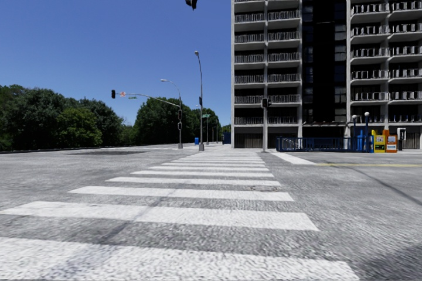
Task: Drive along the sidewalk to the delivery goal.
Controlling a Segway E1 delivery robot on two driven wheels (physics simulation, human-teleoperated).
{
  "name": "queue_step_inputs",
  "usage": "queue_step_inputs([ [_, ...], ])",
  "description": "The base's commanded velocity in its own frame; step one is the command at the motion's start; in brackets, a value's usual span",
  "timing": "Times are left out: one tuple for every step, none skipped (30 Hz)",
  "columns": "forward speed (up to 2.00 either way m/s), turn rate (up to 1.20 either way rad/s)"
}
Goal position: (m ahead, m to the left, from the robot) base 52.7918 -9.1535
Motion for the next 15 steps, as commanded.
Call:
queue_step_inputs([
  [1.50, 0.00],
  [1.50, 0.00],
  [1.50, 0.00],
  [1.50, 0.00],
  [1.50, -0.04],
  [1.50, -0.18],
  [1.50, -0.23],
  [1.50, -0.24],
  [1.50, -0.24],
  [1.50, -0.25],
  [1.50, -0.25],
  [1.50, -0.25],
  [1.50, -0.25],
  [1.50, -0.25],
  [1.50, -0.25],
])
